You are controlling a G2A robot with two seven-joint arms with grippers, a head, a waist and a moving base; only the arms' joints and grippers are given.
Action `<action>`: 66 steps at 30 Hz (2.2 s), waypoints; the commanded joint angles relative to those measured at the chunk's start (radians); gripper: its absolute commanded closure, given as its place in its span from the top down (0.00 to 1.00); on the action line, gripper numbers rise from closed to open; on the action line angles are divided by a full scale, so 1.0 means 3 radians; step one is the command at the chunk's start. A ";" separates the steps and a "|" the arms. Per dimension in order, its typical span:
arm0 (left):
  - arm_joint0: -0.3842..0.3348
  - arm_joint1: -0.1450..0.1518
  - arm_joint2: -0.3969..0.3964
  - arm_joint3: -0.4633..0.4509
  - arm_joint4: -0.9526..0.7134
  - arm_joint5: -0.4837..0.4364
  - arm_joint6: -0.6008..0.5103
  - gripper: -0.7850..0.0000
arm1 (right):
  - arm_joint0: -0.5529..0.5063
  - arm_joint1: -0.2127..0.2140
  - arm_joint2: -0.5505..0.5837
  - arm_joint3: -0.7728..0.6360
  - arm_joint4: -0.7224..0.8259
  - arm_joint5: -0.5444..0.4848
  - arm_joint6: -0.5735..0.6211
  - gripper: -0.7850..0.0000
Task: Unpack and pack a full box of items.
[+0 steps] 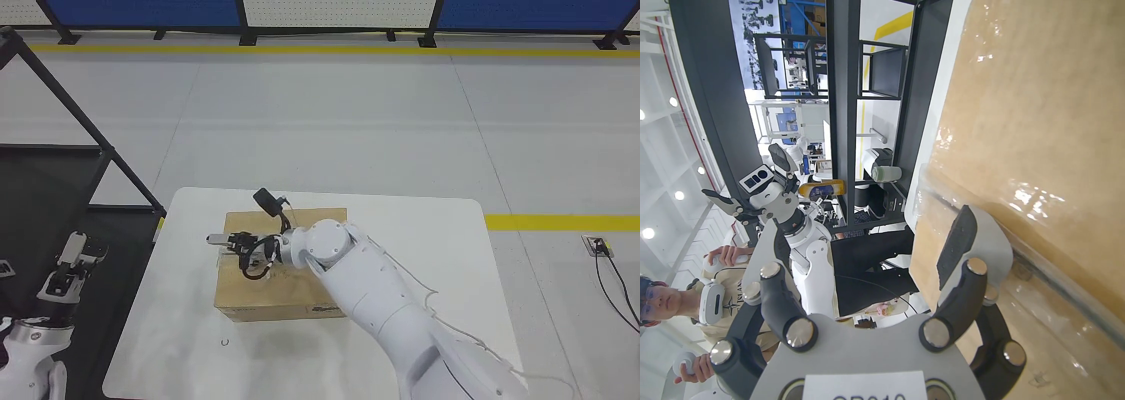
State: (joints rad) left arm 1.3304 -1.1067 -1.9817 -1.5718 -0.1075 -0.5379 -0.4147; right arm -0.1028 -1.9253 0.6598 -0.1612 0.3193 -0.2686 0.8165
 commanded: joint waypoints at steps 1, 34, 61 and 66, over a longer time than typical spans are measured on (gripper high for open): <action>-0.0019 0.0005 0.0016 0.0003 0.0013 0.0009 -0.0016 1.00 | -0.0009 0.0035 0.0029 0.0014 -0.0004 -0.0026 0.0031 1.00; -0.0228 0.0037 0.0495 -0.0160 0.0297 0.0127 -0.0041 1.00 | -0.0406 0.0750 0.0522 -0.0387 -0.0123 -0.0560 0.0301 1.00; -0.0351 0.0062 0.0642 -0.0130 0.0340 0.0181 0.0001 1.00 | -0.2527 0.1746 0.2143 -0.4019 -0.1001 0.0779 0.0228 1.00; -0.0382 0.0065 0.0691 -0.0133 0.0367 0.0191 0.0001 1.00 | -0.2614 0.1780 0.2253 -0.4049 -0.0986 0.0877 0.0091 1.00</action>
State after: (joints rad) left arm 1.2175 -1.0875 -1.7775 -1.6114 0.0002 -0.4813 -0.4147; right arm -0.8878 -1.3922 1.3364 -1.3818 0.0218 -0.0114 0.8506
